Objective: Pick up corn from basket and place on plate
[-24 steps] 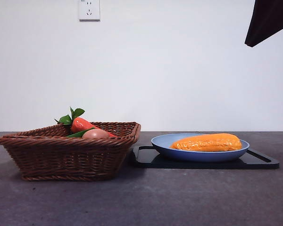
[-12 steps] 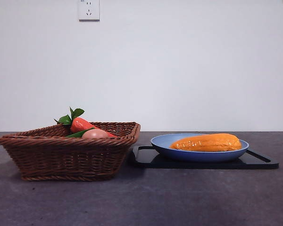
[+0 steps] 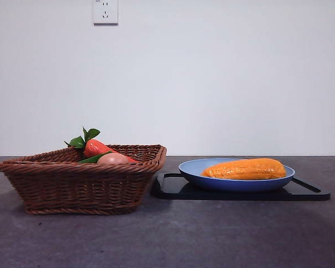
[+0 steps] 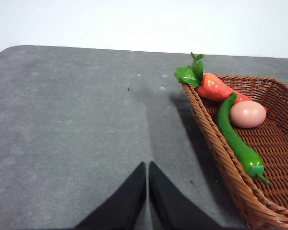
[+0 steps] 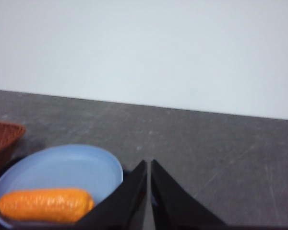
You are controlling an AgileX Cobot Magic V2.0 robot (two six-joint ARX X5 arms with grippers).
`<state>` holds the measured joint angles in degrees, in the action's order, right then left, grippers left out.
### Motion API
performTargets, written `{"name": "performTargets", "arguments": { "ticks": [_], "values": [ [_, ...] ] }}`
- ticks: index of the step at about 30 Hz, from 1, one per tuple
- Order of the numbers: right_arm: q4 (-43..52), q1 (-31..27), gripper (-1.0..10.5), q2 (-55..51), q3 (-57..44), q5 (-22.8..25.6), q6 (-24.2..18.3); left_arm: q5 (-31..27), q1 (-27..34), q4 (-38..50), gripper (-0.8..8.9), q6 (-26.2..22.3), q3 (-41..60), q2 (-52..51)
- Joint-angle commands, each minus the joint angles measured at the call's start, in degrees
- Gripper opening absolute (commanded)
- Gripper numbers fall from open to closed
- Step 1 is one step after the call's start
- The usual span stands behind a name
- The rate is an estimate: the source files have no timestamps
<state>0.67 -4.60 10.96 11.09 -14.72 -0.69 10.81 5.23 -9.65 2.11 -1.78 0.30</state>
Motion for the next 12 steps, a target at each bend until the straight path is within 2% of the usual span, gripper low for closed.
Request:
{"name": "performTargets", "arguments": {
  "ticks": [1,9,12],
  "values": [
    [0.94,0.00,0.0,-2.62,-2.78,0.20,-0.96,0.11,0.15,0.35,0.08,0.11,1.62,-0.07],
    [0.98,0.79,0.0,-8.07,-10.08,0.20,-1.16,0.11,0.15,0.37,0.08,0.11,1.62,-0.07],
    [-2.21,0.83,0.0,-9.64,-10.56,0.20,-0.87,0.11,0.15,0.39,0.08,0.11,1.62,-0.07]
  ]
}}
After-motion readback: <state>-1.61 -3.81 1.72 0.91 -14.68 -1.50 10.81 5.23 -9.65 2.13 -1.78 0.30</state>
